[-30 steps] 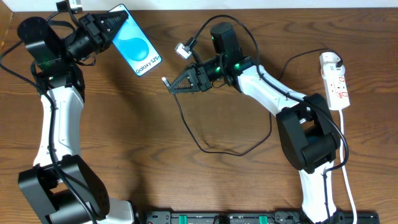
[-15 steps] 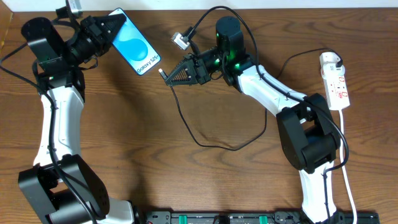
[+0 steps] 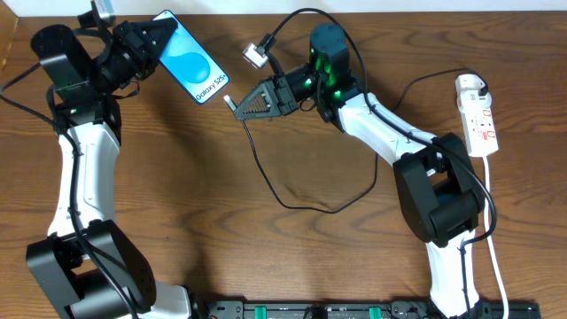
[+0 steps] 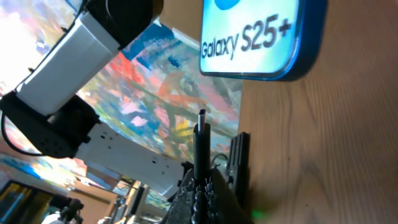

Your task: Plug charger to phone and switch on socket

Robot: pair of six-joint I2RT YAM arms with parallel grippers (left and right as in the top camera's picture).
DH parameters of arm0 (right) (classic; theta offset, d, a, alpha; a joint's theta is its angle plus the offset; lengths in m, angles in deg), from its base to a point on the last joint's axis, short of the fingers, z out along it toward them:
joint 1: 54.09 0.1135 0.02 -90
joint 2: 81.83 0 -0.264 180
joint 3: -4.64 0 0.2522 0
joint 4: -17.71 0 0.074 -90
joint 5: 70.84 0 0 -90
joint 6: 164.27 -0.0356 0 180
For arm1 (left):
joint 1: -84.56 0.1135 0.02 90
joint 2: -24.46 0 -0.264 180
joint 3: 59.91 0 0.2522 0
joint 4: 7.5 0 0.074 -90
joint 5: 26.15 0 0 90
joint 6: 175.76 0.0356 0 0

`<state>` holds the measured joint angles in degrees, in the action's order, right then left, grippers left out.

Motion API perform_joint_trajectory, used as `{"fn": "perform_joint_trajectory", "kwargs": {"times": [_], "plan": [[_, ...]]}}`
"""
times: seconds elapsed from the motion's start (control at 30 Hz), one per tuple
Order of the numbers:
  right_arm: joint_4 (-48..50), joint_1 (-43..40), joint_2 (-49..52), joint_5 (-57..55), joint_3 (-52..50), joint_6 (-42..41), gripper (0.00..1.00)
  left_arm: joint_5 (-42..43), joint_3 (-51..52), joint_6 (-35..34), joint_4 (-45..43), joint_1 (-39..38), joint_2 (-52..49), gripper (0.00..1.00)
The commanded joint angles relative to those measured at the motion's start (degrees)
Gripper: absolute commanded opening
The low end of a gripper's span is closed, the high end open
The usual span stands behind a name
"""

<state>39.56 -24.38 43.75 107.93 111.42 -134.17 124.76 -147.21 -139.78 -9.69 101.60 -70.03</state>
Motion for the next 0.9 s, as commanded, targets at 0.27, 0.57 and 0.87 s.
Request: {"fn": "perform_joint_trajectory", "kwargs": {"times": [0.27, 0.57, 0.87], "plan": [[1.9, 0.4, -1.5, 0.7, 0.0, -7.4, 0.01, 0.2, -0.4, -3.8, -5.6, -0.1, 0.0, 0.07], [3.0, 0.5, -1.5, 0.6, 0.0, -7.4, 0.01, 1.7, -0.4, -3.7, -5.6, -0.1, 0.0, 0.07], [7.2, 0.6, -1.5, 0.6, 0.0, -10.5, 0.01, 4.6, -0.4, -3.7, -5.6, -0.1, 0.0, 0.07]]}}
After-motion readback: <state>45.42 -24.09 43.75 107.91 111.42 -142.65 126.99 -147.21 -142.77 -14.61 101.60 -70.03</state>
